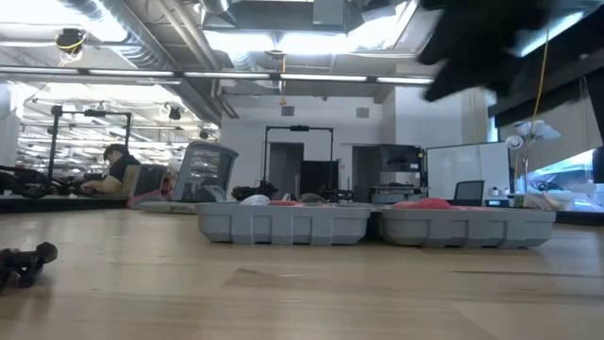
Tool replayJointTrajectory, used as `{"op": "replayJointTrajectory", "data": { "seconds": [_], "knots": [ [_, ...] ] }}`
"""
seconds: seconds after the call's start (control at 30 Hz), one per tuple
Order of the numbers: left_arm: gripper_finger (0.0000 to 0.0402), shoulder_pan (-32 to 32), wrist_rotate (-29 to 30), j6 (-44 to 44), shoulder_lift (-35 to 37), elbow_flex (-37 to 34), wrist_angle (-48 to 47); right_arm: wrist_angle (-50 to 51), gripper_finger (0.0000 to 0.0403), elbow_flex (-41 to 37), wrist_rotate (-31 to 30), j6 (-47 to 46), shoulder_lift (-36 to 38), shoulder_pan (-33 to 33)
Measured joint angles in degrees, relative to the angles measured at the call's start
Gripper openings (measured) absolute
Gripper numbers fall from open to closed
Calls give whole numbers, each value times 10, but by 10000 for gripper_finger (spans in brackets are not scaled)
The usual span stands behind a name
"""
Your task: Prefit tool cases
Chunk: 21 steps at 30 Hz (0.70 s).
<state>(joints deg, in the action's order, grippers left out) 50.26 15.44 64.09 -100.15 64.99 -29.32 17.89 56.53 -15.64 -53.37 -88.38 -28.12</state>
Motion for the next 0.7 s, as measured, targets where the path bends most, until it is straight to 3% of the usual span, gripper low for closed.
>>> {"op": "replayJointTrajectory", "data": {
  "seconds": [0.17, 0.43, 0.7],
  "knots": [
    [0, -22, 47, 2, -8, 0, -28, -141, 21, 22, 83, 12, -82, 17],
    [0, -48, 59, -133, -45, 0, 85, -178, 1, 172, 182, -30, -248, 15],
    [0, -18, 77, -82, -73, -33, 98, -239, 0, 212, 203, -66, -314, 27]
  ]
}}
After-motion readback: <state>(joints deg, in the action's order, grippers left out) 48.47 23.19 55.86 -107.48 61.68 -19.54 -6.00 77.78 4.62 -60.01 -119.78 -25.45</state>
